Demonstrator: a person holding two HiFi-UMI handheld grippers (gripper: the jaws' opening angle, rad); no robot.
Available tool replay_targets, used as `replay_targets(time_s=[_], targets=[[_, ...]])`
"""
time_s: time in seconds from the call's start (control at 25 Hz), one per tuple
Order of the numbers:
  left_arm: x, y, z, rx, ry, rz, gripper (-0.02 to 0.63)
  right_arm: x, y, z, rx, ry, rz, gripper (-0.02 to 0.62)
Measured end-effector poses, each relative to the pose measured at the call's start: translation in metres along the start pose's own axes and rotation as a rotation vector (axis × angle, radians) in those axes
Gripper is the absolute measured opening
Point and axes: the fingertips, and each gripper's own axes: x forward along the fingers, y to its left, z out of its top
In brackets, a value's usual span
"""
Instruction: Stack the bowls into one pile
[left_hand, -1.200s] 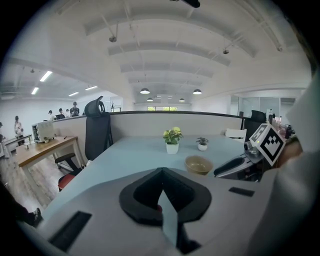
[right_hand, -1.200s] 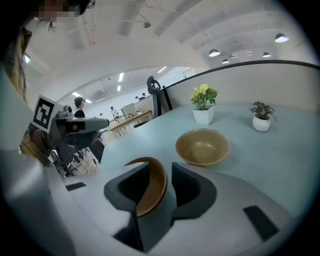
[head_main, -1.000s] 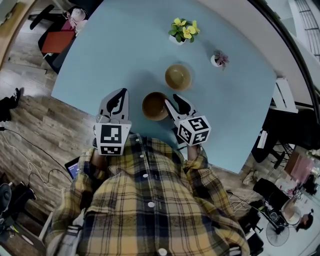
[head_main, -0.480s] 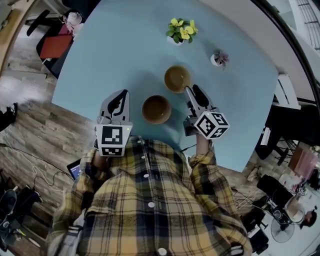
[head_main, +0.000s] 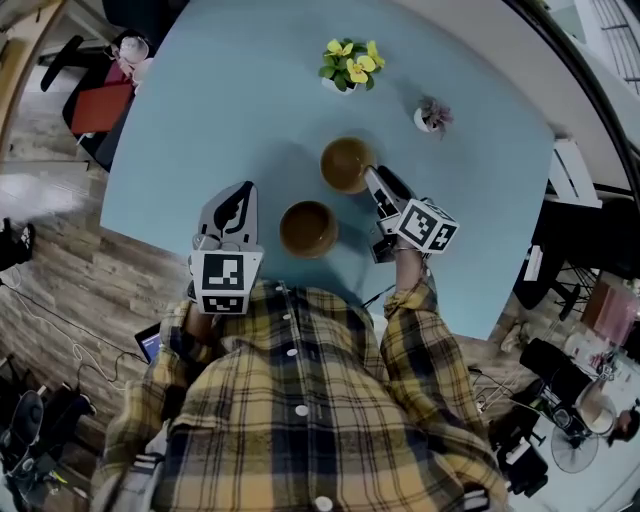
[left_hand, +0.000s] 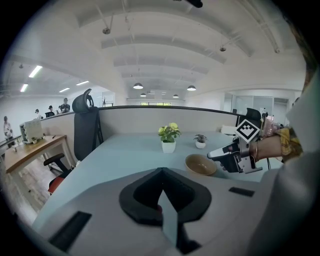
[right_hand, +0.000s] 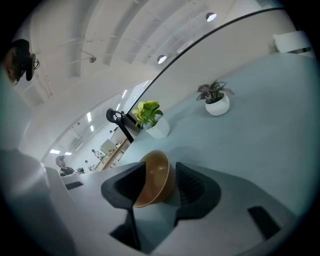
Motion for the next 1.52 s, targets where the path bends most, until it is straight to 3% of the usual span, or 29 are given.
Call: replay_targets(time_s=[0.48,0.8,1.04,1.52], targets=[[0.017,0.0,0.0,0.008,0.018,-0.027,-0.008,0.02,-0.013,-0.017,0.089,0.117,0.022,0.167],[0.016,0.005,0.0,0.002,0.013,-0.024,-0.008,0.018,-0.013,-0.023,0.14,0.128,0.017,0.058],[0.014,0.006,-0.001,-0.002,0.007,-0.02,-0.008,0.015,-0.011,-0.029,0.119,0.144,-0.004,0.018],[0.005,0.004,0.0,-0.002,-0.02,-0.023,-0.008,0.0,0.003,-0.019,0.074,0.103,0.0,0.018]])
